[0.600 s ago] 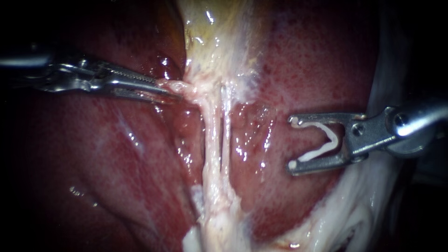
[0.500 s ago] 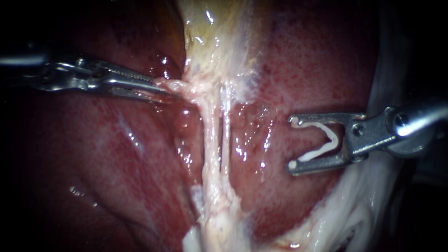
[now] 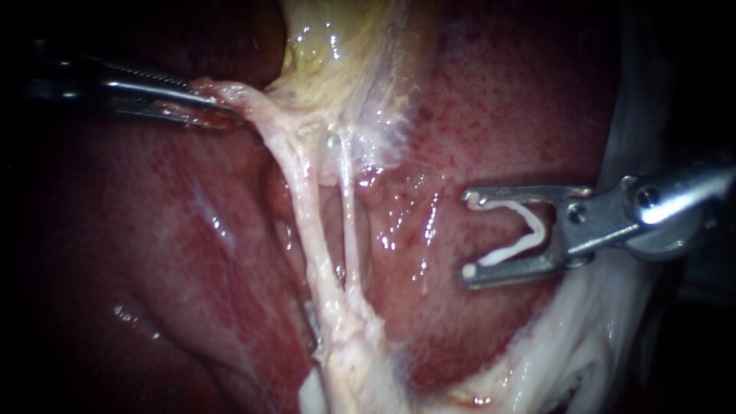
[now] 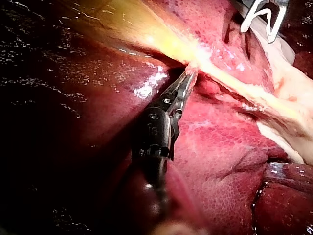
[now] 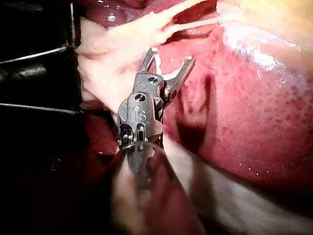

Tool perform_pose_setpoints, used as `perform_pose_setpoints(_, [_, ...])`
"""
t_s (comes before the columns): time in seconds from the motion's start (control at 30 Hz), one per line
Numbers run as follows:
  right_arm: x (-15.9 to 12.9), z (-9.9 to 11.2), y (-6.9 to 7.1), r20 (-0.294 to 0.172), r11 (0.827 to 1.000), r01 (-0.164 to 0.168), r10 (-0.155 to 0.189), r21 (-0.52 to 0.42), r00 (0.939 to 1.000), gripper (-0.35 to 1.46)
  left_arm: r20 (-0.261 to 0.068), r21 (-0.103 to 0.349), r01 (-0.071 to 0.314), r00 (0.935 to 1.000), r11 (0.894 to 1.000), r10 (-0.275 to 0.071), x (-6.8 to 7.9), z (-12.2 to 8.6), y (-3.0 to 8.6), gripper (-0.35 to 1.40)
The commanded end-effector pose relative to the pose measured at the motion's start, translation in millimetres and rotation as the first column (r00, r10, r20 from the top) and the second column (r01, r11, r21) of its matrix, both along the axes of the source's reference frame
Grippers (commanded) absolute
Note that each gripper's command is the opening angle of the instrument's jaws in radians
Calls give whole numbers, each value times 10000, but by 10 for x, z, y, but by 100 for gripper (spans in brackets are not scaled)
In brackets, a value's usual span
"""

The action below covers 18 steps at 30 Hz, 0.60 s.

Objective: Clipping first clip left tube

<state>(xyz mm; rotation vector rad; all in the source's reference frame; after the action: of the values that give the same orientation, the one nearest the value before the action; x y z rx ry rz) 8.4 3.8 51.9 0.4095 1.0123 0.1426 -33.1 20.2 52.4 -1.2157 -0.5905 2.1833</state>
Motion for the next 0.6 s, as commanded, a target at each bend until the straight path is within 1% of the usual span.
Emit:
perform_pose_setpoints(0.03, [8,3,-2,-239,9994,-127,135,331,9996,48,-8,-20,5,10000,10000,-5,0,2,0,-35])
perform_pose_setpoints(0.1, [19,7,-8,-538,9971,-243,282,719,9982,48,-8,-20,4,10000,10000,-4,0,2,0,-35])
perform_pose_setpoints(0.13, [27,11,-12,-593,9949,-294,352,965,9976,48,-7,-20,4,10000,10000,-4,0,2,0,-35])
perform_pose_setpoints(0.27, [52,24,-27,-804,9893,-277,395,1431,9960,48,-7,-21,3,10000,10000,-3,0,4,1,-35])
perform_pose_setpoints(0.3, [58,28,-30,-827,9863,-355,493,1609,9954,48,-8,-22,5,10000,10000,-5,0,4,1,-35])
perform_pose_setpoints(0.43, [84,46,-40,-1104,9754,-435,686,2160,9915,49,-11,-28,6,10000,10000,-6,0,5,1,-35])
perform_pose_setpoints(0.47, [89,50,-42,-1117,9722,-463,735,2294,9910,49,-12,-29,7,10000,10000,-7,-1,5,1,-35])
perform_pose_setpoints(0.6, [100,70,-47,-1102,9657,-443,747,2558,9911,49,-19,-38,14,10000,10000,-14,-1,6,0,-35])
